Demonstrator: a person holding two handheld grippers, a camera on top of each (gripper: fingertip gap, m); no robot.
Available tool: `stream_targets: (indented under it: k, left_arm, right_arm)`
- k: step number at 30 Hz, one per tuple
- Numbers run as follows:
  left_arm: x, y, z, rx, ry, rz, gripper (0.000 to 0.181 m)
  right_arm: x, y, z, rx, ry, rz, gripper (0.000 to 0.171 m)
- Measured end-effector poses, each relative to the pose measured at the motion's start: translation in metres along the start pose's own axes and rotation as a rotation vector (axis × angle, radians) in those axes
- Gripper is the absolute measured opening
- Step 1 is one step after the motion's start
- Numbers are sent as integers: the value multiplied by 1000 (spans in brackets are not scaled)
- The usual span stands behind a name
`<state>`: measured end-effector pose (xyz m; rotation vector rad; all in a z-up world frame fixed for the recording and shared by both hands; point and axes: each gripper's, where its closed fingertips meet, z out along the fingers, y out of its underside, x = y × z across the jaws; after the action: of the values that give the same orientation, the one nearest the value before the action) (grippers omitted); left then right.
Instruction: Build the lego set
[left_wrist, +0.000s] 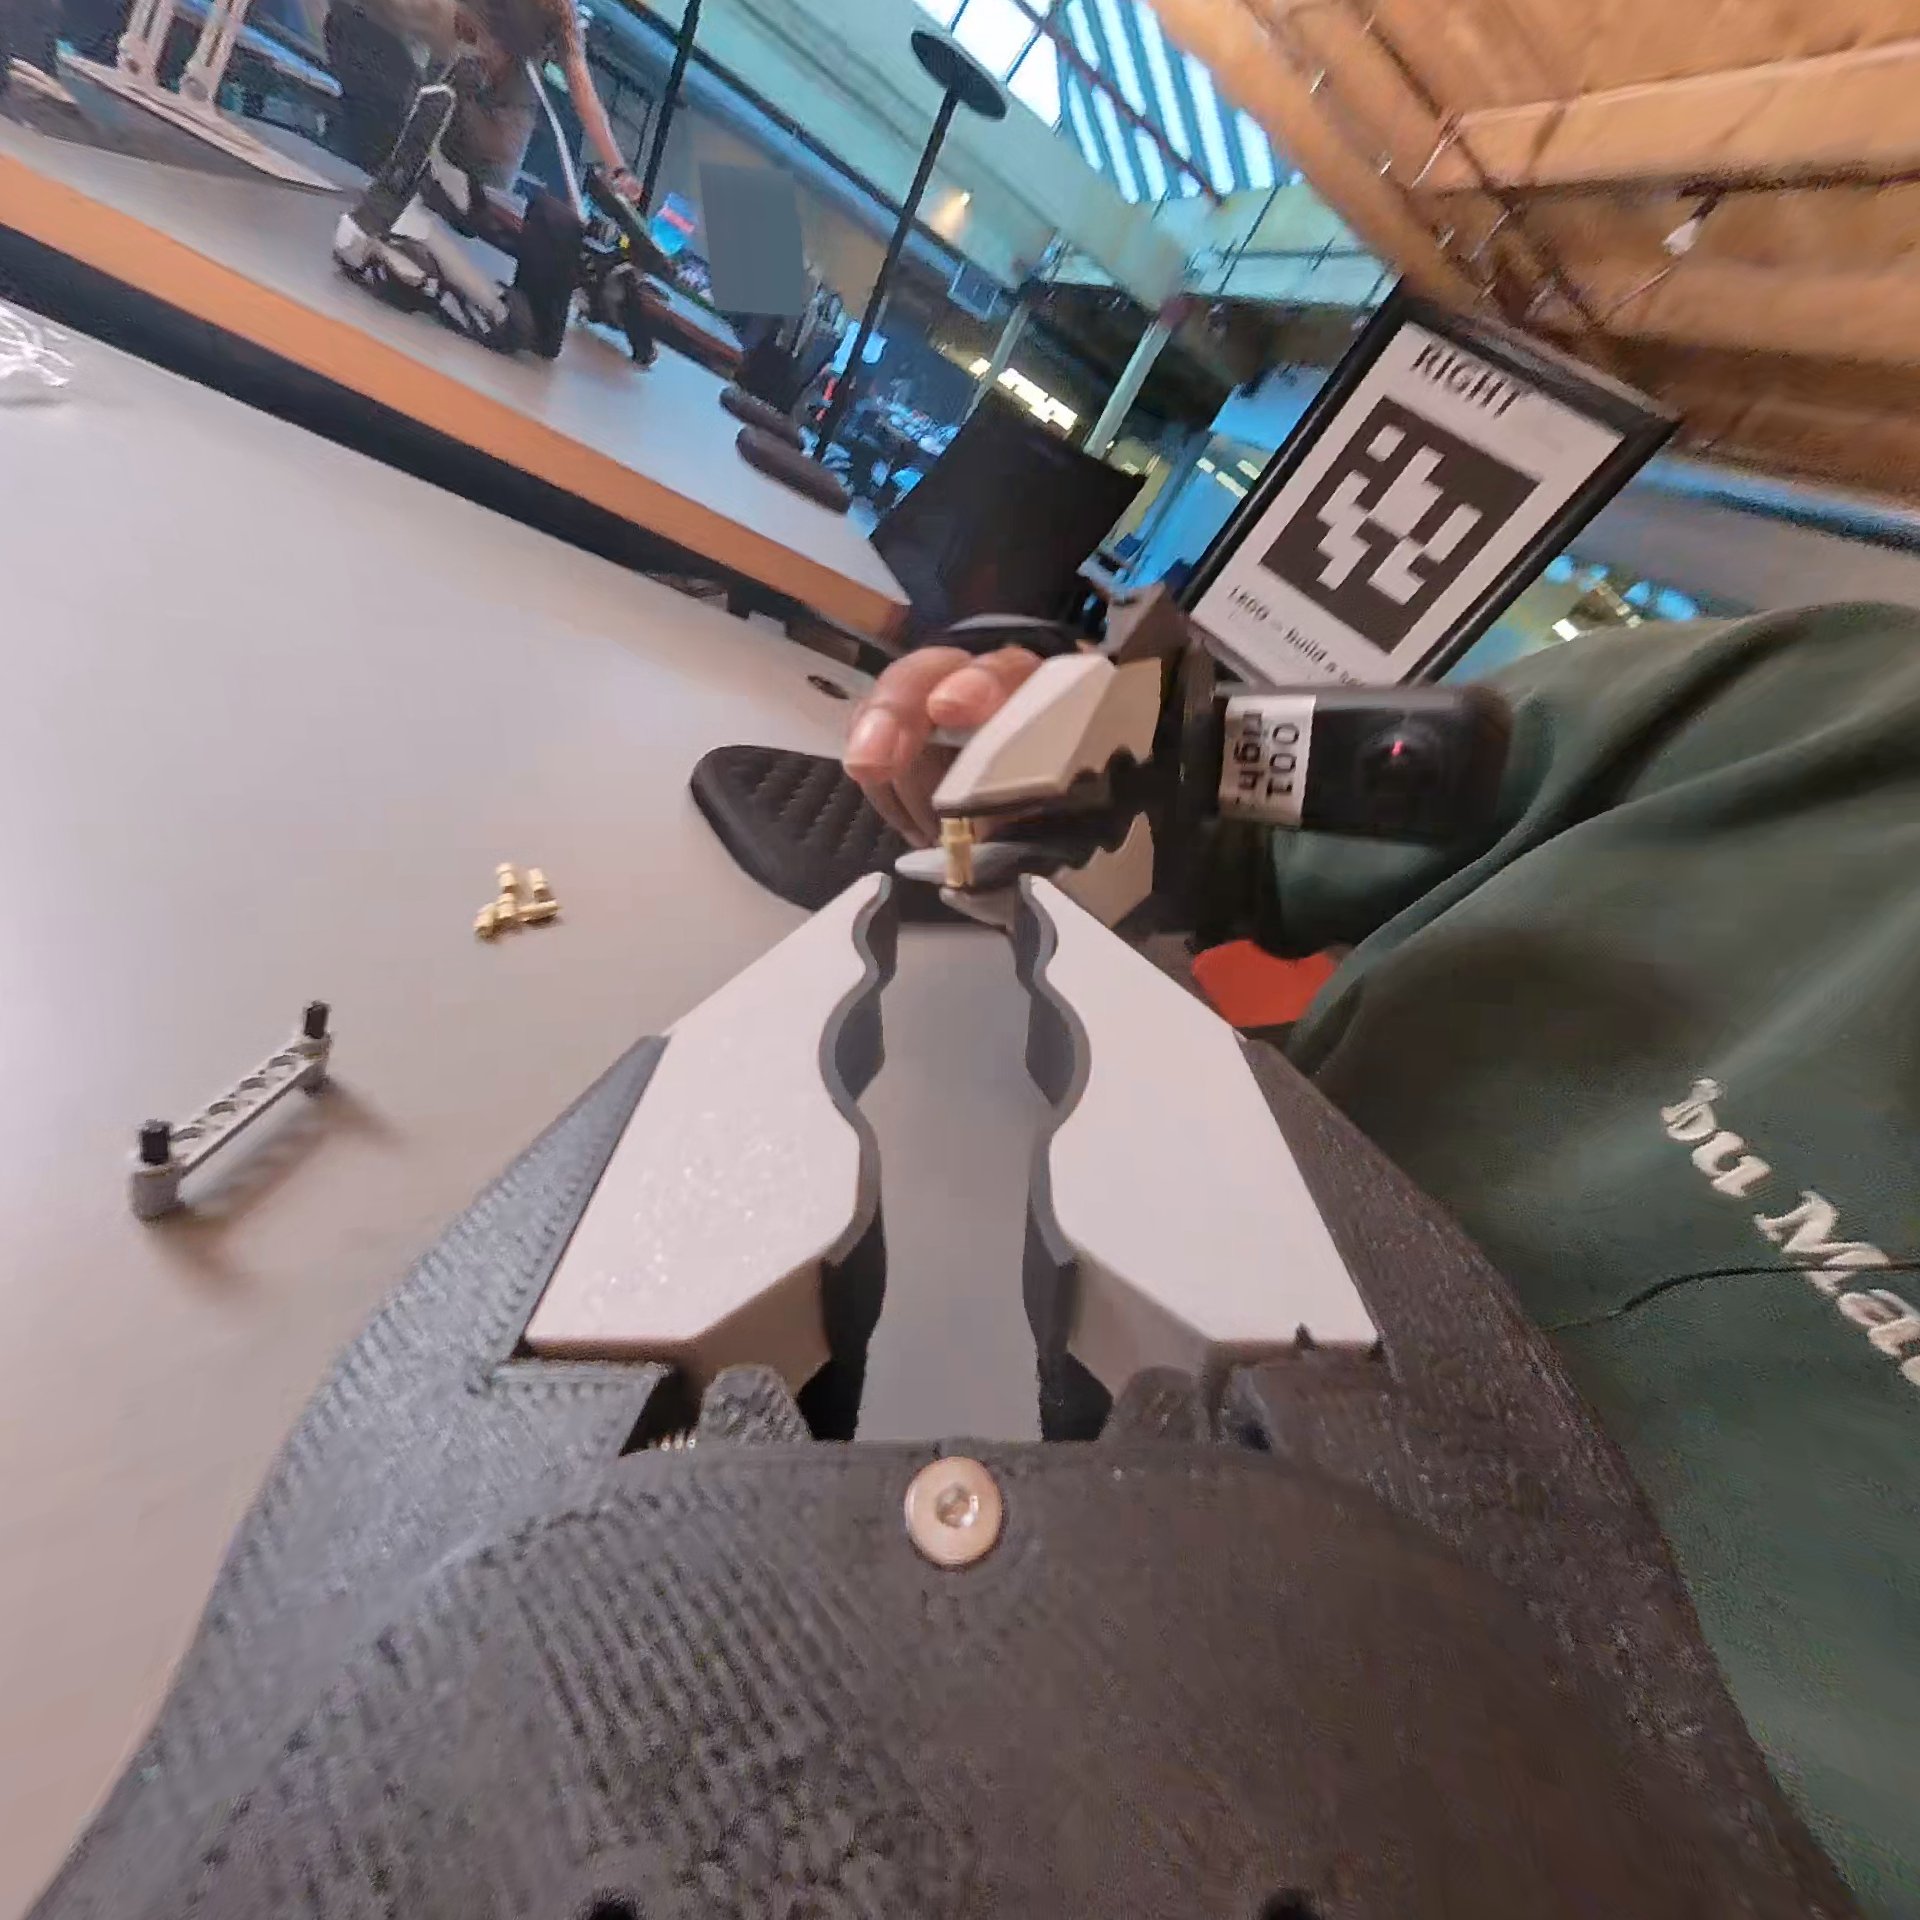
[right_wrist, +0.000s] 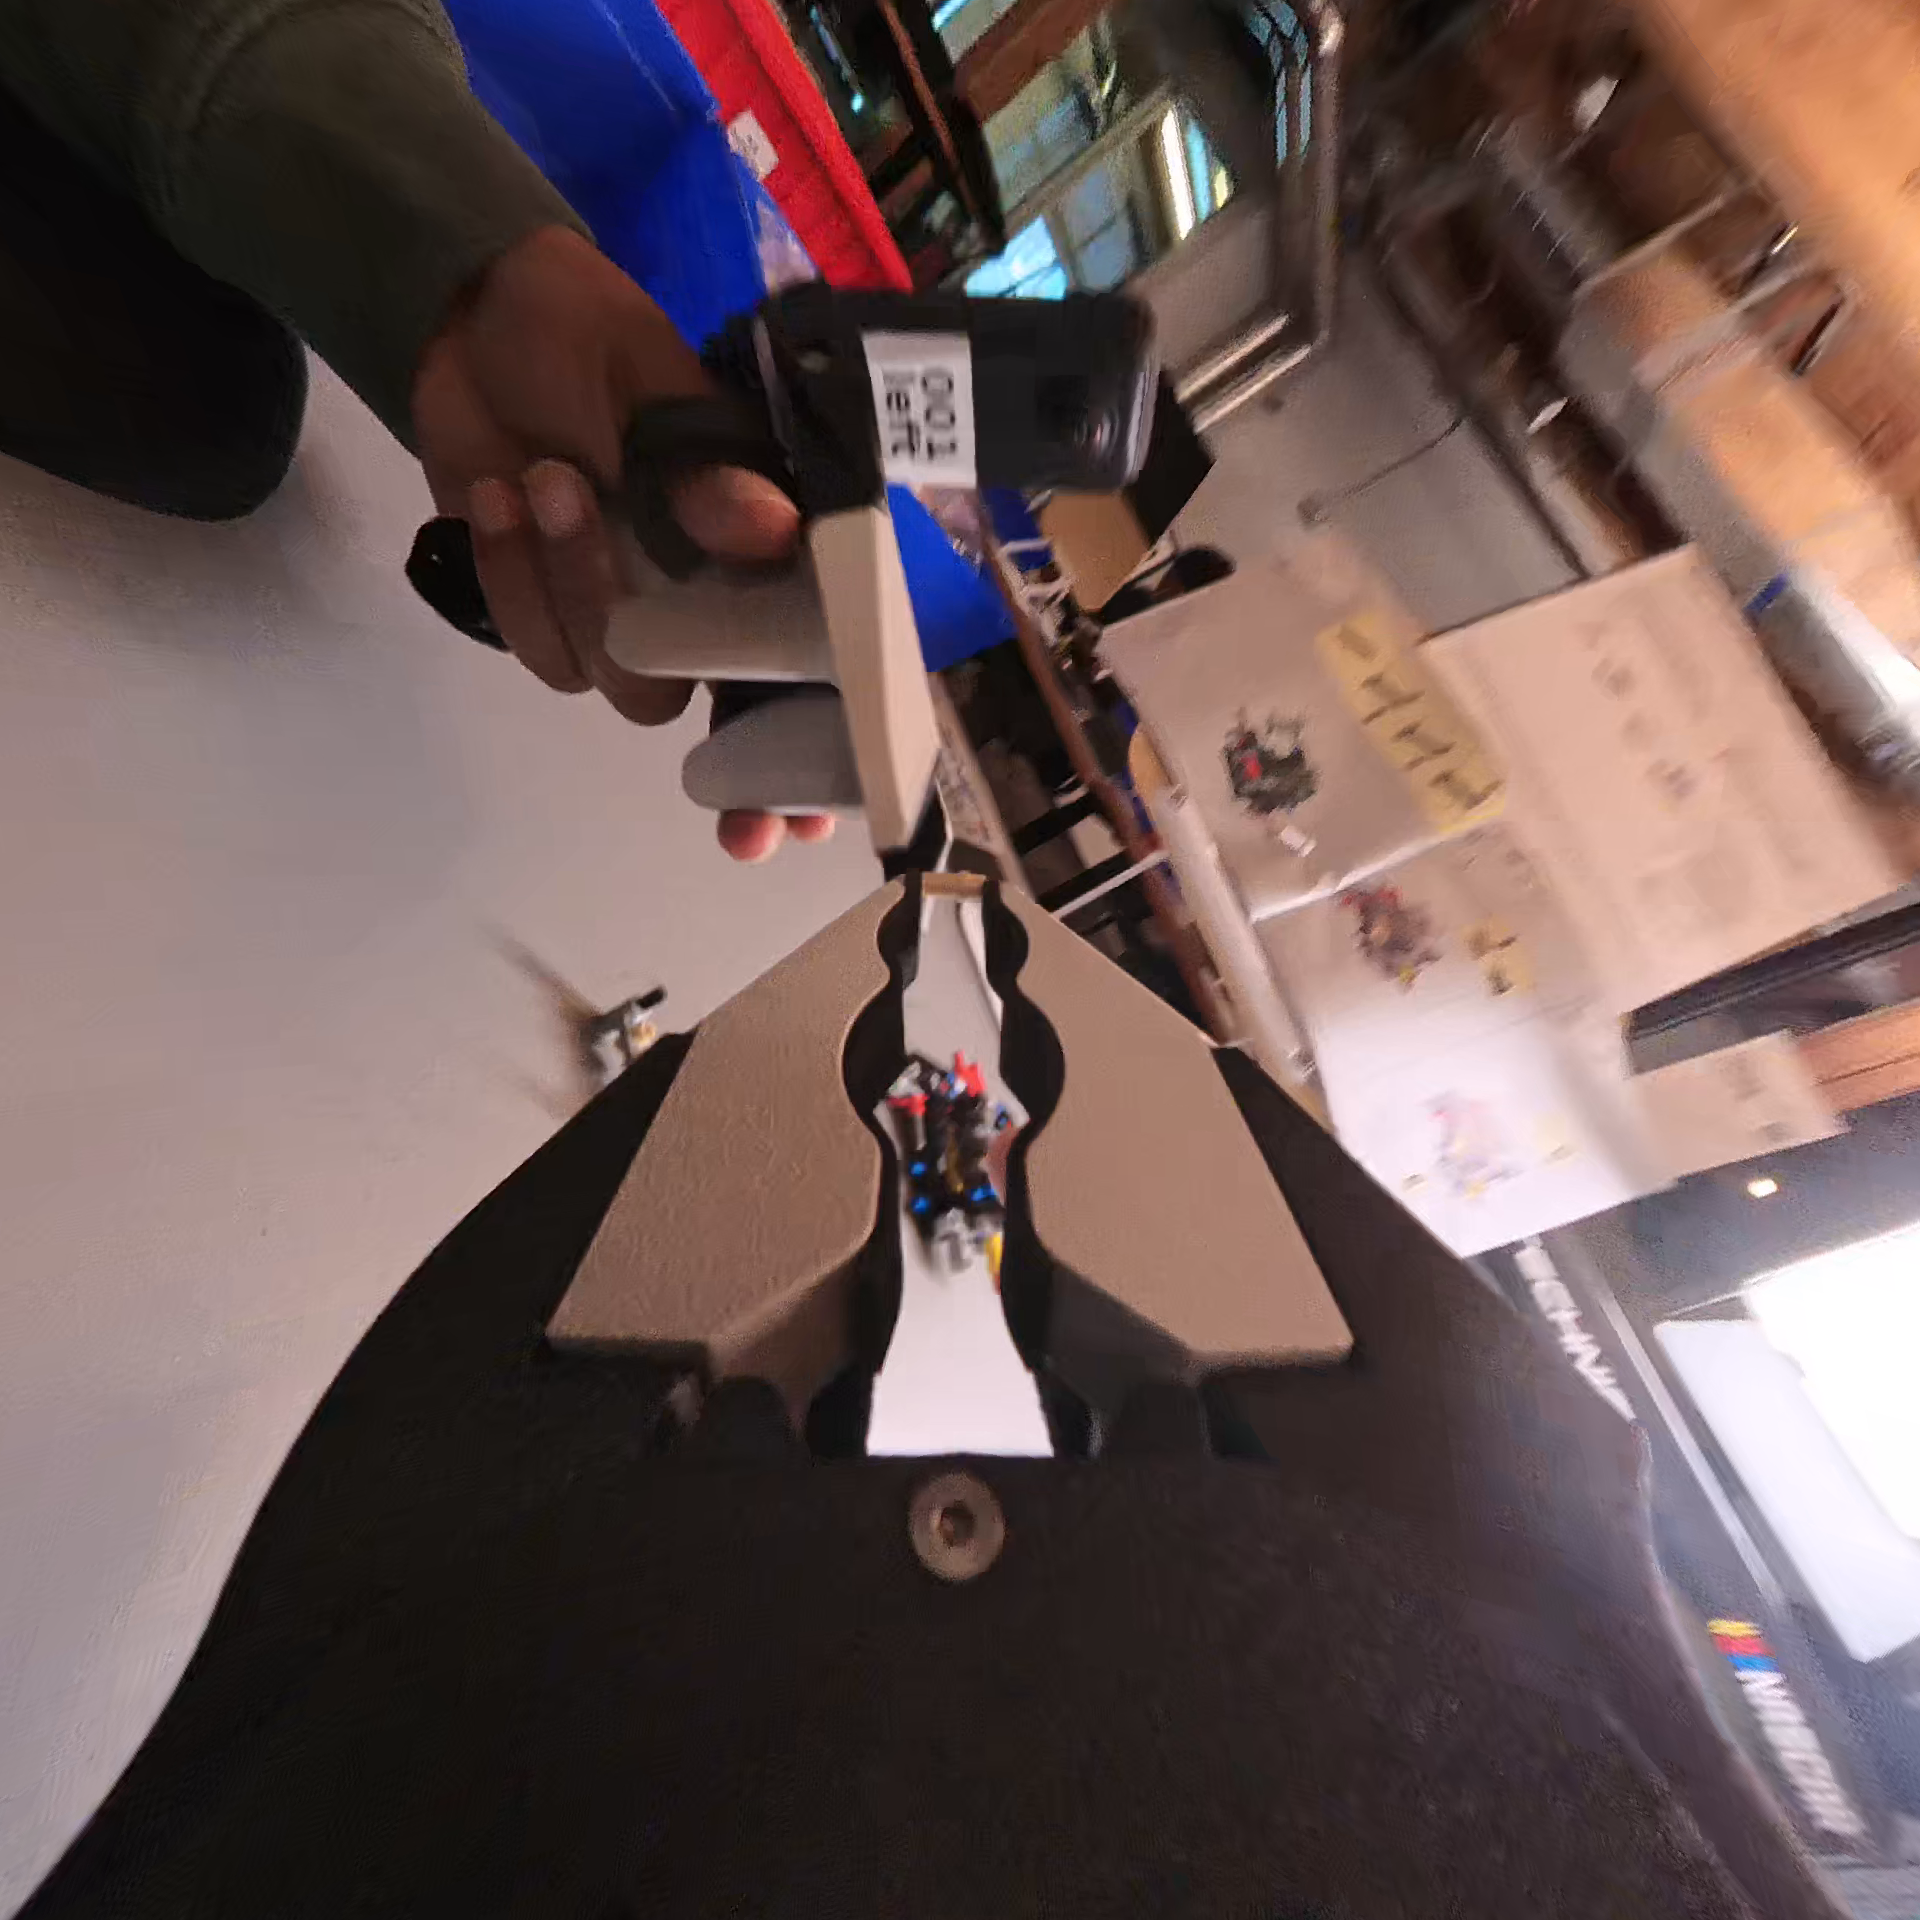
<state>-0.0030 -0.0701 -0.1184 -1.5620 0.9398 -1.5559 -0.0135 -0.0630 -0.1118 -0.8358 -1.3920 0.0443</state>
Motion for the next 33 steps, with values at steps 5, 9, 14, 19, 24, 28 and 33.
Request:
stream_targets:
  k: [5,9,14,19,24,28,33]
  left_arm:
    - [14,-6,-3,60,91,-54,10]
    - [17,-10,-4,87,118,-74,8]
    - [19,-12,-5,102,132,-71,3]
    - [19,-12,-6,103,135,-62,7]
    - [22,-17,-8,129,154,-66,3]
    - [17,-13,-9,78,112,-22,2]
    - [-5,13,-12,-149,-87,288,3]
  right_arm:
    - [2,-14,-1,26,81,-100,9]
    - [2,-18,-3,44,98,-131,9]
    - [1,-20,-4,59,122,-128,9]
    - [4,-22,-3,63,154,-122,9]
    - [7,-26,-2,76,176,-135,9]
    - [4,-20,1,78,118,0,10]
    - [-11,-2,-3,44,-381,639,21]
